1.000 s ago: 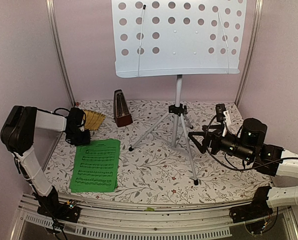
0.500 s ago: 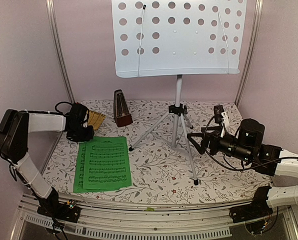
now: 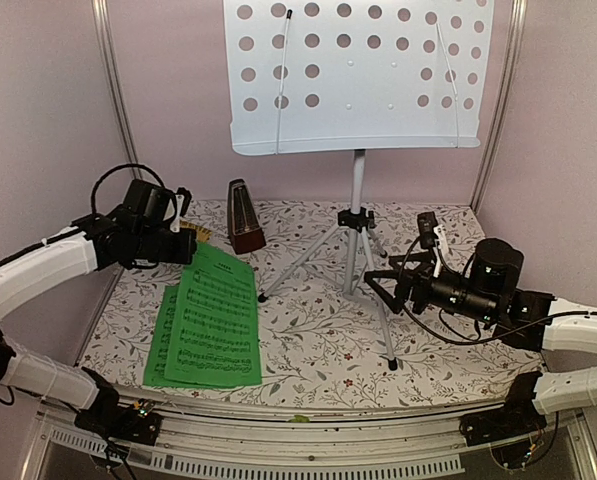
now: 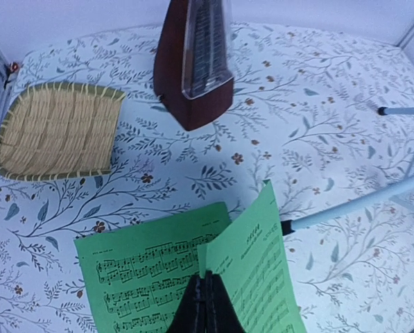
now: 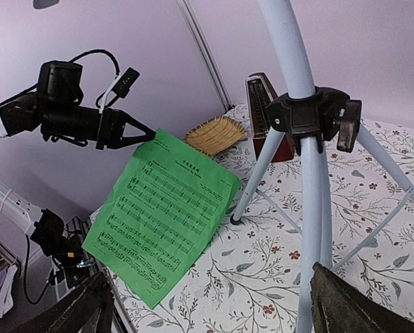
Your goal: Set up the instrument practice props
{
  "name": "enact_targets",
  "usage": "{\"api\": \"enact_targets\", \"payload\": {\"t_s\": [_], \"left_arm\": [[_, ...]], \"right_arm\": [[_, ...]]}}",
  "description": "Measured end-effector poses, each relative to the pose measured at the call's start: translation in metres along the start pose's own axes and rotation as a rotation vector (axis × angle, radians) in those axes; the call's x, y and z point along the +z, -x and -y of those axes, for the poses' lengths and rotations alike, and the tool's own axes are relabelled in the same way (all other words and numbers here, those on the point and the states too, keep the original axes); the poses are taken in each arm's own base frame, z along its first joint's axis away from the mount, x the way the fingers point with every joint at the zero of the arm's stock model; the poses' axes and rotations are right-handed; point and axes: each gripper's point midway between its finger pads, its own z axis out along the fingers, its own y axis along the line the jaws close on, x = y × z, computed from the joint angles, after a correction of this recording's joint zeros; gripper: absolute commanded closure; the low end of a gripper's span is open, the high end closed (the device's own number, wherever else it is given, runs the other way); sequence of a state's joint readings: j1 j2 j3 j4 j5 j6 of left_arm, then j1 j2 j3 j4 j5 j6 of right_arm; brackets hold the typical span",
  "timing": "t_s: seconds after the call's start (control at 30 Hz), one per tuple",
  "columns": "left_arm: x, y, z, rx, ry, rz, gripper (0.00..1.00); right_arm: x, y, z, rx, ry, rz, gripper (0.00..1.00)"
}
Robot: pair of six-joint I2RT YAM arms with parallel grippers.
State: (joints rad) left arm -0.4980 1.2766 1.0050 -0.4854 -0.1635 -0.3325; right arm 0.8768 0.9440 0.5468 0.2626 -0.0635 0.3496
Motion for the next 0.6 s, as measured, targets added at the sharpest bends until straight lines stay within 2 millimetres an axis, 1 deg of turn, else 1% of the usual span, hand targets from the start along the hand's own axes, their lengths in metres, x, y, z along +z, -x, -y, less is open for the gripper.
{"api": "enact_targets", "payload": {"t_s": [0.13, 0.3, 0.43, 0.53, 0.6], "left_arm": [[-0.043, 0.015, 0.028, 0.066, -0.114, 0.083, 1.0], [-0.099, 0.034, 0.067, 0.156, -0.302, 0.182, 1.0], [-0.139, 0.042, 0.095, 0.209, -0.467, 0.235, 1.0], [-0.163, 0.044, 0.114, 0.238, -0.581, 0.258, 1.0], [-0.174, 0.044, 0.124, 0.252, -0.638, 0.265, 1.0]], "right_arm": [[0.004, 0.001, -0.009, -0.009, 0.056, 0.014, 0.01], [0.011, -0.001, -0.021, -0.014, 0.133, 0.021, 0.01], [0.018, -0.005, -0.035, -0.021, 0.192, 0.025, 0.01], [0.022, -0.005, -0.048, -0.023, 0.237, 0.042, 0.0], [0.025, -0.008, -0.054, -0.019, 0.264, 0.05, 0.0]]}}
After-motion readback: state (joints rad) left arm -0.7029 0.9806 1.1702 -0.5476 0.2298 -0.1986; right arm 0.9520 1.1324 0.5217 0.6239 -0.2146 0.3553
